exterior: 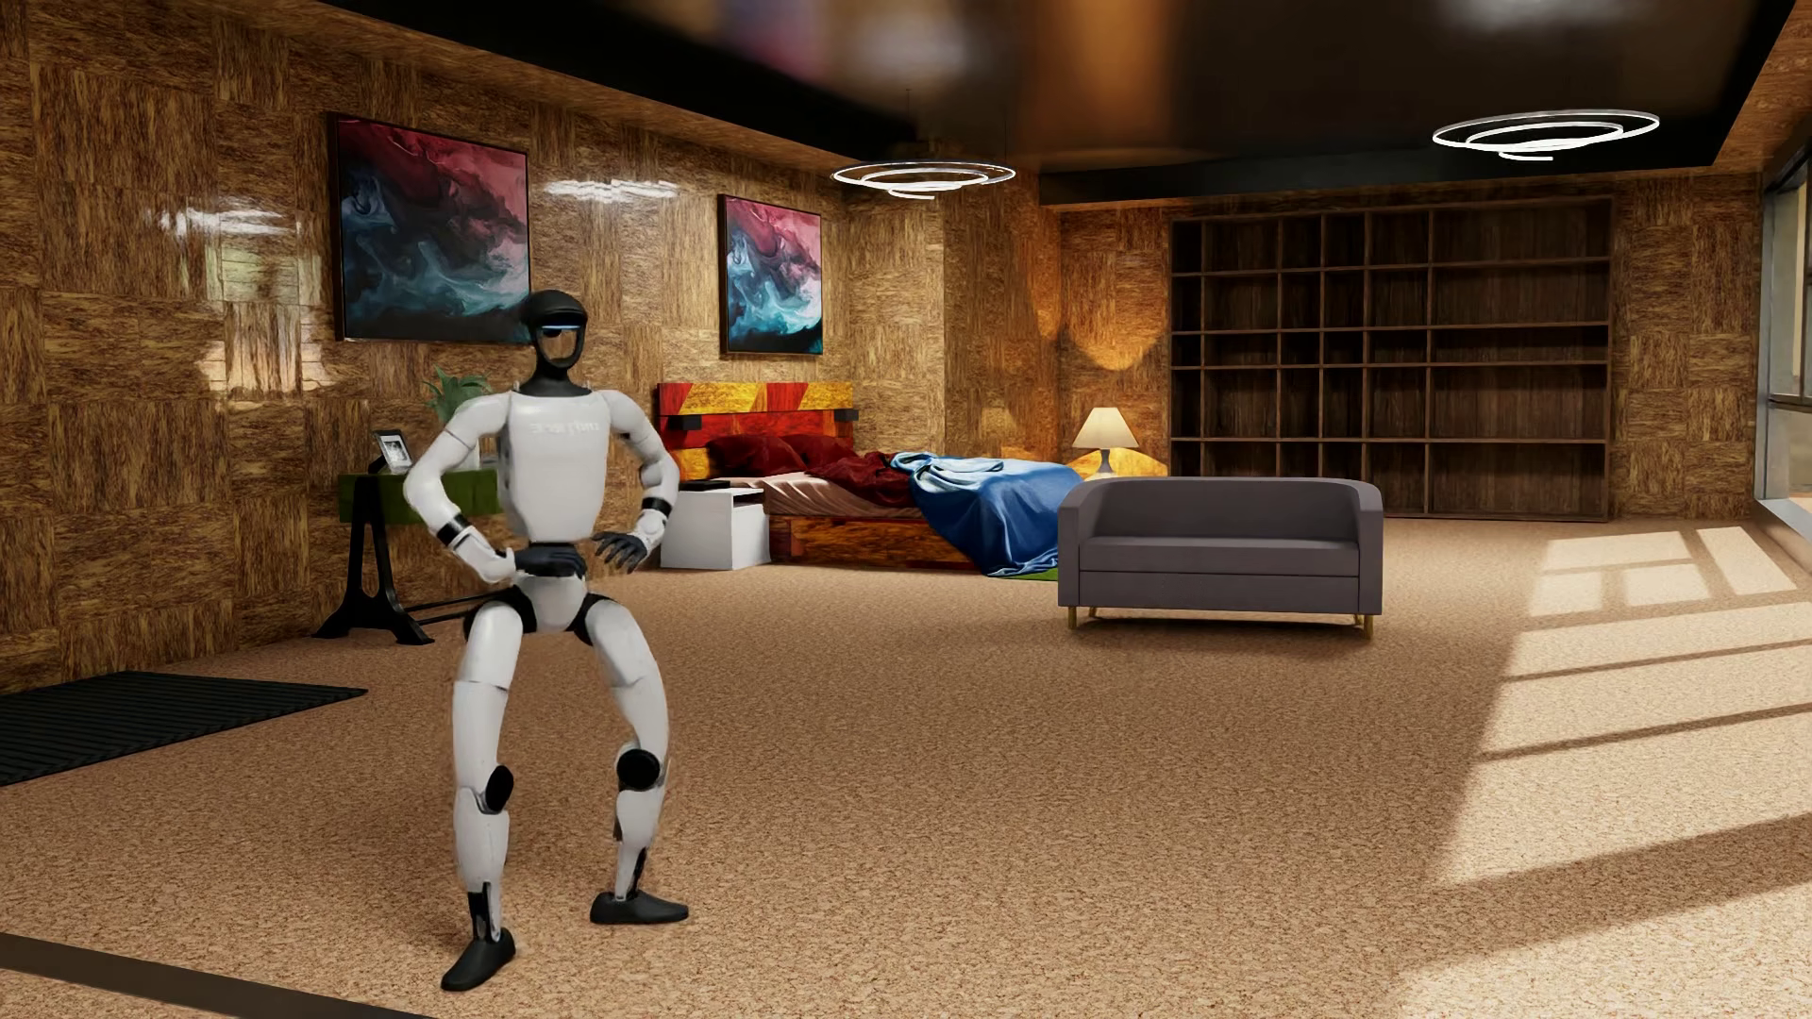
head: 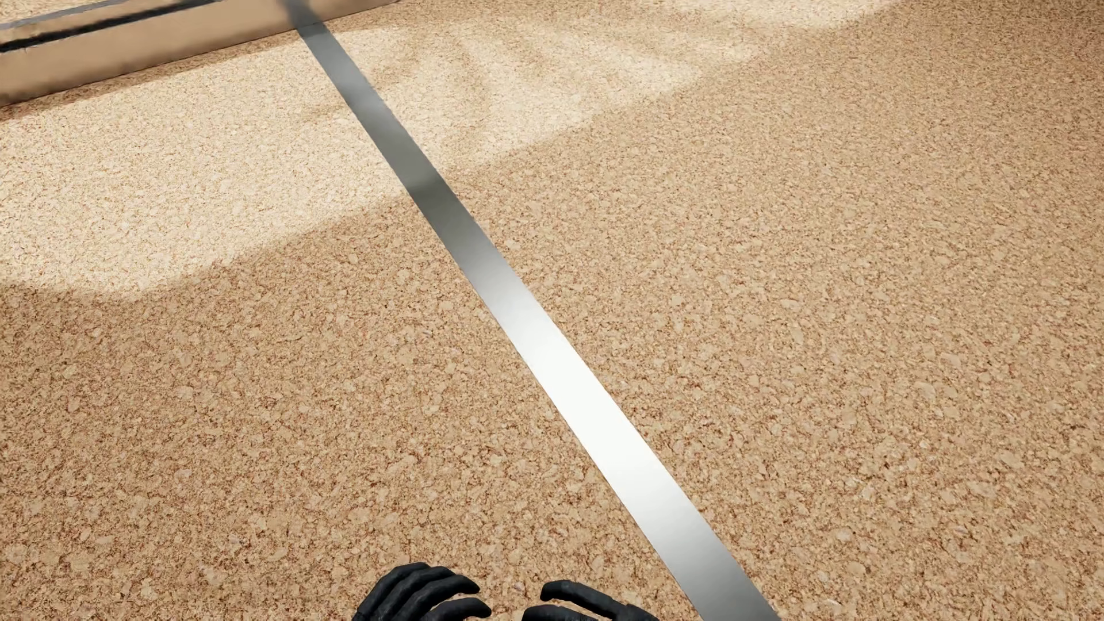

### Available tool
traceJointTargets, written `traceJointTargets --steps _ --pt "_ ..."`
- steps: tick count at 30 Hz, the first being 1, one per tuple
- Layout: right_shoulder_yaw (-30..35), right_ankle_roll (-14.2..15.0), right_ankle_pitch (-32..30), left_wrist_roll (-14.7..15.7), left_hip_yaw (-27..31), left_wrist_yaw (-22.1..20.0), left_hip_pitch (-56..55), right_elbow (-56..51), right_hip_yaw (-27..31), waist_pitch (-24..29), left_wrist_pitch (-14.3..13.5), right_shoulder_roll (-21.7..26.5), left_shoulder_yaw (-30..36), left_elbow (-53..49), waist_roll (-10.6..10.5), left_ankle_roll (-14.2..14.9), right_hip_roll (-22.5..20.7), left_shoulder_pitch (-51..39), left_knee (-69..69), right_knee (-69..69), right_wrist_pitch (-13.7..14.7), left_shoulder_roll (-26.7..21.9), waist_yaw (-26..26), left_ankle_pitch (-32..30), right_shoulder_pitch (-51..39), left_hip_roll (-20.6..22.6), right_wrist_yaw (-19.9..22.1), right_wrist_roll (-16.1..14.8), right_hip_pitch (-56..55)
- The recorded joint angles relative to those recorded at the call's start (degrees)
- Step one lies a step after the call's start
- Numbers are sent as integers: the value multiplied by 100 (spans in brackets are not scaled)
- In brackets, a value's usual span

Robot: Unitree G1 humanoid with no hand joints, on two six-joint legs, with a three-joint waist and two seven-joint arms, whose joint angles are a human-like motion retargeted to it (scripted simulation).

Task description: Walk towards dark sofa

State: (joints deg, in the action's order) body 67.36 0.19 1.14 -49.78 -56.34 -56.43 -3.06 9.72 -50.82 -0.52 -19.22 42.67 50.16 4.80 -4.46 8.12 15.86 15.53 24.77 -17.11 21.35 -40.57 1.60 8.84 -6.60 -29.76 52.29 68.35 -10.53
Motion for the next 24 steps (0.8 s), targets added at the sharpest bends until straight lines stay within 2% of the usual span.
traceJointTargets --steps 2,5,7,8,9,11,12,13,16,18,21,22,24 --pt "253 152 -212 -108 291 -6 5 157 -264 -59 75 24 -100 -114 124 -128 493 -10 -372 -45 -11 106 -61 -38 -86 589 95 -57 187" --pt "559 366 -477 -246 585 100 68 321 -510 -150 -65 80 -266 -37 394 -387 1384 -33 -789 -211 -93 87 -249 60 -71 1548 59 -449 392" --pt "485 266 -343 -258 904 93 -23 333 -648 -172 -165 138 -347 -116 602 -592 2108 -25 -796 -607 -238 169 -360 225 13 2116 90 -523 493" --pt "328 182 -49 -226 1151 77 -110 346 -216 -158 -194 167 -321 -142 709 -692 2436 -17 -703 -944 -287 193 -350 335 111 2378 150 -433 333" --pt "280 184 303 -190 1466 60 -183 359 803 -126 -189 125 -250 -184 801 -789 2521 -17 -616 -1270 -443 188 -282 423 179 2614 267 -356 -55" --pt "-83 109 762 -119 2104 17 -292 277 3091 -74 -165 58 -93 -251 942 -956 1878 -76 -513 -1671 -612 132 -167 535 399 2958 414 -124 -757" --pt "-309 221 848 -101 2401 7 -348 224 3856 -56 -137 68 -2 -256 996 -1022 1458 -106 -446 -1859 -630 104 -153 584 560 3074 417 36 -967" --pt "-495 284 875 -97 2697 4 -391 210 4288 -38 -93 109 99 -247 1045 -1082 1111 -127 -399 -2053 -614 76 -160 619 726 3183 410 183 -1111" --pt "-920 142 969 -139 3675 -3 -452 219 4756 62 -15 159 222 -341 1178 -1236 317 -73 -318 -2454 -433 32 -160 666 1036 3597 234 397 -1487" --pt "-1061 146 914 -159 4347 -3 -445 137 5069 133 -16 204 219 -420 1245 -1326 -277 -65 -310 -2363 -286 50 -167 660 1095 3917 103 508 -1744" --pt "-839 124 411 -271 5334 -3 -340 61 5324 220 9 317 97 -451 1312 -1431 -1037 6 -335 -1723 -107 112 -221 631 921 4375 46 560 -2043" --pt "-660 159 153 -312 5662 -3 -275 22 5368 244 25 372 43 -444 1322 -1457 -1273 51 -358 -1383 -66 137 -242 613 794 4505 18 518 -2103" --pt "-268 486 -359 -374 6304 -3 -117 0 5405 279 24 411 -101 -467 1331 -1476 -1671 177 -419 -591 -28 201 -281 567 510 4725 -21 439 -2170"
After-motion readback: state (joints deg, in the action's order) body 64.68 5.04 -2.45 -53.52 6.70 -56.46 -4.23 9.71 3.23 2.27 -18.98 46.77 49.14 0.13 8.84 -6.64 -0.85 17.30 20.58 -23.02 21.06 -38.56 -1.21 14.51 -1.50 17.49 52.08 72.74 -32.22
